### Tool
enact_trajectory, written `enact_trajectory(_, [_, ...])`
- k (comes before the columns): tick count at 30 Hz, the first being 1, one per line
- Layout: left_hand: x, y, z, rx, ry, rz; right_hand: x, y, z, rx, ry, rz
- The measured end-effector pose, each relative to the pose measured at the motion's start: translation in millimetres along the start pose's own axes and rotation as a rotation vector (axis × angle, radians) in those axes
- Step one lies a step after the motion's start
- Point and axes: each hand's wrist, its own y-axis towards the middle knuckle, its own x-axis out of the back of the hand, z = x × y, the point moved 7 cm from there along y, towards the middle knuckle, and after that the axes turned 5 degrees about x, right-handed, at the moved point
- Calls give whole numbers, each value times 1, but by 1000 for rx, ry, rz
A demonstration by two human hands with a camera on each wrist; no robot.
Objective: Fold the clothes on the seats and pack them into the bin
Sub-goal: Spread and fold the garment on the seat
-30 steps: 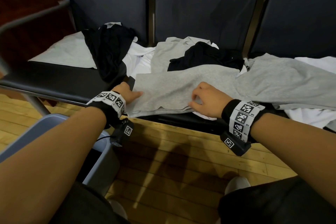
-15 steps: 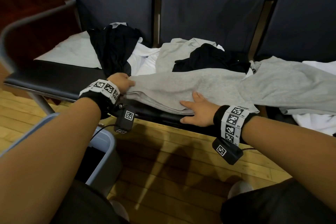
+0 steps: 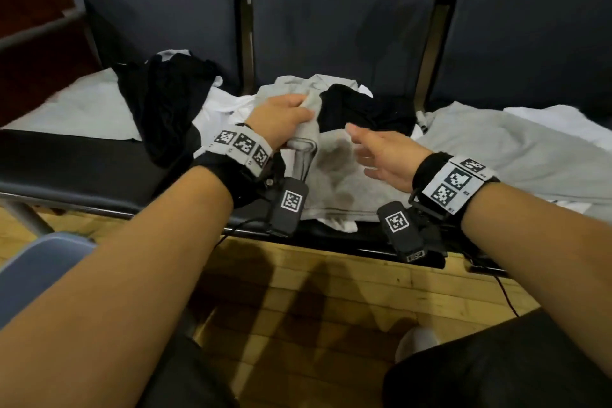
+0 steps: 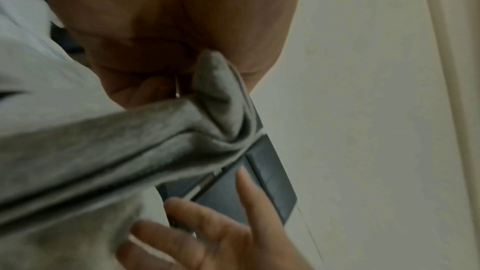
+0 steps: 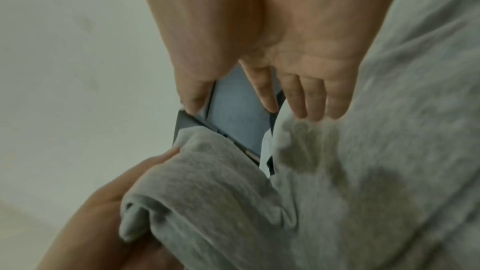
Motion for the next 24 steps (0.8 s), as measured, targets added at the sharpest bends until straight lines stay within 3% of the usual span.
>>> enact_trajectory(3, [-61, 8, -19, -97, 63, 156, 37, 1, -14, -102, 358, -112])
enact_trajectory(6, [-107, 9, -15, -25, 0, 363, 52, 0, -27, -183, 529, -82])
enact_trajectory(10, [-90, 28, 6, 42, 37, 253, 65, 8, -47, -188, 301, -210])
enact_trajectory(14, [-55, 43, 35, 69, 147, 76, 64, 21, -55, -161, 47, -225])
enact_trajectory(18, [-27, 54, 66, 201, 210, -64, 75, 34, -34, -63, 85, -335])
enact_trajectory(21, [-28, 56, 83, 347, 225, -37, 86, 32, -48, -202, 342, -392])
enact_trajectory(24, [-41, 54, 93, 429, 223, 6, 87, 27, -72, -343, 60, -308])
